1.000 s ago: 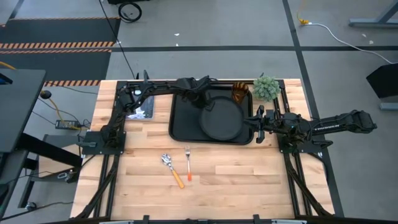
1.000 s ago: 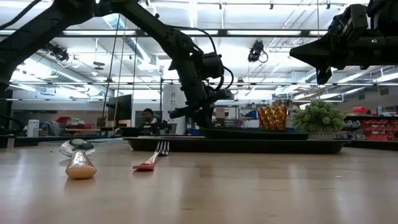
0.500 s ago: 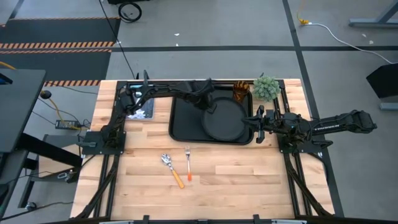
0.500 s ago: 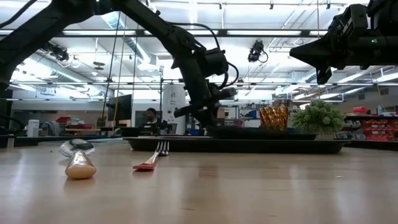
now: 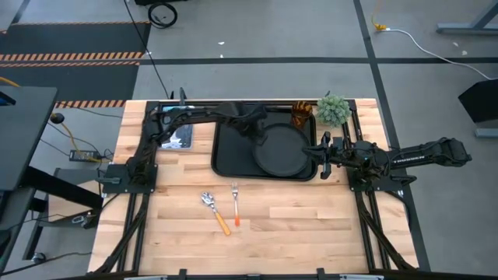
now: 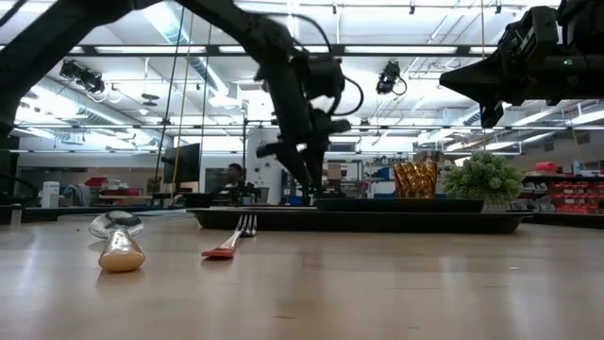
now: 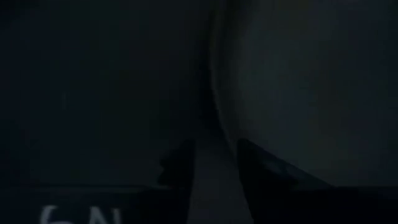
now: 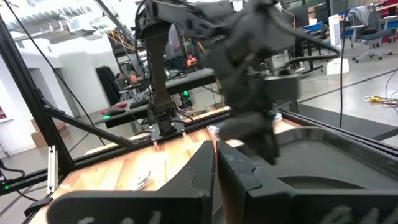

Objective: Pick and place plate/cup/fork/spoon on tray
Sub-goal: Put the orange fork on the black tray to the left of the black plate

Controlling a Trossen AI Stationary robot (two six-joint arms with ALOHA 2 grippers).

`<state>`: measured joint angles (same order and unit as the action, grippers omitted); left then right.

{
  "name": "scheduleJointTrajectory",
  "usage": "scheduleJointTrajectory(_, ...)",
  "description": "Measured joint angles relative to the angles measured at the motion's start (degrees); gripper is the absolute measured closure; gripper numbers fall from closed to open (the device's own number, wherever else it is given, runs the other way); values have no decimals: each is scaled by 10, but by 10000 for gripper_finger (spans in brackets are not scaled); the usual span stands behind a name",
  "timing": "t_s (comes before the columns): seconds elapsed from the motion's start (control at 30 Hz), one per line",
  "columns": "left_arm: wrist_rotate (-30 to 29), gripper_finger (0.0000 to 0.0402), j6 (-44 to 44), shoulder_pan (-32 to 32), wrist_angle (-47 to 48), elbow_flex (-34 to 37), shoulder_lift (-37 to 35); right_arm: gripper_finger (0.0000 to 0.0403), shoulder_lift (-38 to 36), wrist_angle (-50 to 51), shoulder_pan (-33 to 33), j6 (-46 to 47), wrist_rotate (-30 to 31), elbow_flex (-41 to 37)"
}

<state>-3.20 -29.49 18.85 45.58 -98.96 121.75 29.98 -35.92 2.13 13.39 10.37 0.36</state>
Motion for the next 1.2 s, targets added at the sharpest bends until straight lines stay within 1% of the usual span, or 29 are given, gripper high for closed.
scheduleJointTrajectory(0.1,4,280,-33,-28,77,0,-17,380,0,0,0,0,0,0)
scheduleJointTrajectory(0.23,4,286,-106,-79,156,0,-15,380,0,0,0,0,0,0)
scheduleJointTrajectory(0.37,-2,287,-182,-131,159,0,-8,380,0,0,0,0,0,0)
scheduleJointTrajectory(0.53,-46,286,-277,-191,154,0,-11,380,0,0,0,0,0,0)
scheduleJointTrajectory(0.67,-49,283,-336,-230,154,0,-11,380,0,0,0,0,0,0)
scheduleJointTrajectory(0.93,-51,283,-450,-284,161,0,-10,380,0,0,0,0,0,0)
scheduleJointTrajectory(1.2,-76,283,-565,-326,160,0,-5,380,0,0,0,0,0,0)
